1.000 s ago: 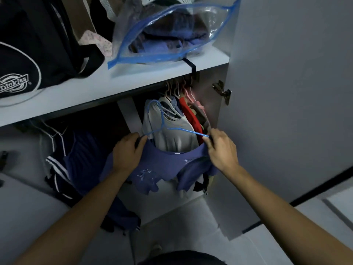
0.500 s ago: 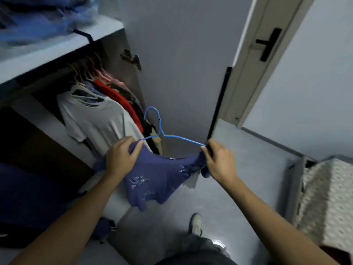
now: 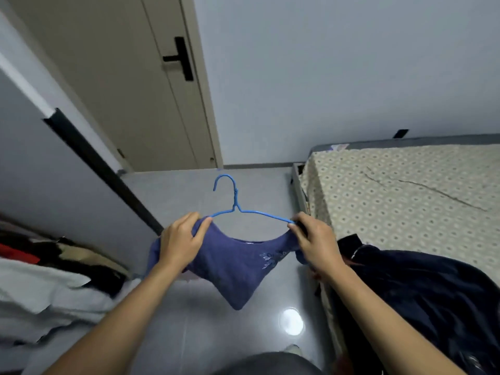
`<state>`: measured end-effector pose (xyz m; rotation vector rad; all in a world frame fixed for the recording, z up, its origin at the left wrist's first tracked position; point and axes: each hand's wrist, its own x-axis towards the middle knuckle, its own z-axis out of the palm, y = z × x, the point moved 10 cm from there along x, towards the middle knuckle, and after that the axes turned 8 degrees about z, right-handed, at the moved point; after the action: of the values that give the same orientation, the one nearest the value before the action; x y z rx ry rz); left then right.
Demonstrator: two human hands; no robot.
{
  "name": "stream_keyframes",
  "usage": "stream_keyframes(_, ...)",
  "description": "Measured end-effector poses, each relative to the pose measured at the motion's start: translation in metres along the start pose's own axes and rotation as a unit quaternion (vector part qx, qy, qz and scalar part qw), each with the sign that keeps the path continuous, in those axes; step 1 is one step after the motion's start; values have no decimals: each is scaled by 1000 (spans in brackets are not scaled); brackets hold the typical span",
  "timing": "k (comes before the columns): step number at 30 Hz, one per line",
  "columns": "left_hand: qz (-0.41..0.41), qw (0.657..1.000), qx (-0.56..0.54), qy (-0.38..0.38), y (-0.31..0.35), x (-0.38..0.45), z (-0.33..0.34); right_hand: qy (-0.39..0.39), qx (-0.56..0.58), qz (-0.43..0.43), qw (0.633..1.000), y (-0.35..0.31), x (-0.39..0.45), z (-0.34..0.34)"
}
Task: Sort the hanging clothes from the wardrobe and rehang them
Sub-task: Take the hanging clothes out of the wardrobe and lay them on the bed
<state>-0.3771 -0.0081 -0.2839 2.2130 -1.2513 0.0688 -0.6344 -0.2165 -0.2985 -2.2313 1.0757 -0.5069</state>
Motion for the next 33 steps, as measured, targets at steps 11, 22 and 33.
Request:
stream_keyframes(11,198,968,-42,-148,213,87,176,124,-13,180,976,185,-66,-151)
stream_keyframes(22,453,829,-121,-305,448,80,343,295,-35,434,851,296,-226,-230)
stream_keyframes(33,599,675,-182,-390,617,9,423,396,-66,584,706,340,-342,-283)
